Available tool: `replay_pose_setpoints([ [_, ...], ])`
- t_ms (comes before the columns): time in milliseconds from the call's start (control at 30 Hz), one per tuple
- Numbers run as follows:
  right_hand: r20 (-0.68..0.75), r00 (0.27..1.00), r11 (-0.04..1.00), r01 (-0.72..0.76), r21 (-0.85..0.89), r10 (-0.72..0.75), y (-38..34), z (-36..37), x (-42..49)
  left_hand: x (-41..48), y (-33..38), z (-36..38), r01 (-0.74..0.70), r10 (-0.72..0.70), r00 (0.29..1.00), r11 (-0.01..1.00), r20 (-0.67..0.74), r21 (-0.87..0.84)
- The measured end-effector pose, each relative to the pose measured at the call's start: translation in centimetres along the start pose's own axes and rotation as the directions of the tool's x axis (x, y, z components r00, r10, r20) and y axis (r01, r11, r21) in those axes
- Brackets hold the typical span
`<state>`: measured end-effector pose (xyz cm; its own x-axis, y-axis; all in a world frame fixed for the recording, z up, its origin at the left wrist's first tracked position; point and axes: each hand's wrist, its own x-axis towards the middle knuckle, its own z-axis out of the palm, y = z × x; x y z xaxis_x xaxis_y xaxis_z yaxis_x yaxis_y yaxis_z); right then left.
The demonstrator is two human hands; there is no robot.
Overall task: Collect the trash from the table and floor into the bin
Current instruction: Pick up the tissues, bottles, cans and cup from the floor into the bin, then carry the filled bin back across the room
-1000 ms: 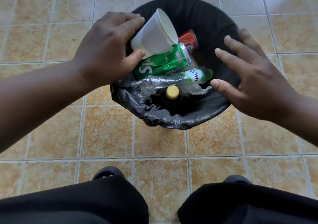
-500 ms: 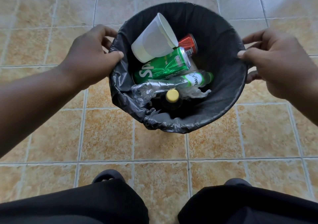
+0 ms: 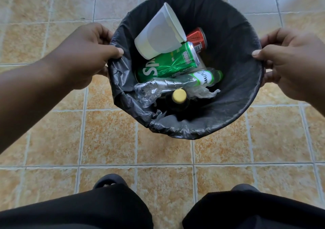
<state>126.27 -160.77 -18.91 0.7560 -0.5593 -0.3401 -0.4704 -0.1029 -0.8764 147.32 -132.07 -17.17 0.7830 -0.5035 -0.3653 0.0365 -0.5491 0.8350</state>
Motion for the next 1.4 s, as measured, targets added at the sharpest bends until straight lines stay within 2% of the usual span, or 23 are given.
replay_pose_setpoints([
  [333, -0.034, 0.996, 0.996, 0.086, 0.037, -0.085, -1.6, -0.4, 2.8, 2.5, 0.5, -0.6, -0.091, 0.089, 0.996, 0.994, -0.028, -0.058],
  [433, -0.045, 0.997, 0.996, 0.063, 0.069, -0.060, -2.1, 0.4, 2.1, 1.6, -0.1, -1.0, -0.055, 0.050, 0.997, 0.995, -0.053, -0.086],
  [633, -0.071, 0.997, 1.000, -0.012, 0.022, 0.013, -5.4, 1.1, -1.3, -2.0, 2.3, -2.5, 0.036, -0.046, 0.994, 0.995, -0.099, -0.098],
  [967, -0.163, 0.965, 0.975, -0.186, 0.118, 0.204, -17.1, -0.6, -10.2, -12.1, 13.2, -7.4, 0.224, -0.260, 0.950, 0.953, -0.173, -0.203],
  [1167, -0.221, 0.948, 0.973, -0.216, 0.079, 0.228, -25.8, -3.6, -15.1, -18.0, 20.7, -11.1, 0.246, -0.296, 0.939, 0.933, -0.174, -0.261],
  [1400, -0.203, 0.956, 0.976, -0.215, 0.008, 0.213, -38.0, -7.7, -21.3, -25.0, 30.5, -17.0, 0.247, -0.294, 0.940, 0.936, -0.172, -0.251],
])
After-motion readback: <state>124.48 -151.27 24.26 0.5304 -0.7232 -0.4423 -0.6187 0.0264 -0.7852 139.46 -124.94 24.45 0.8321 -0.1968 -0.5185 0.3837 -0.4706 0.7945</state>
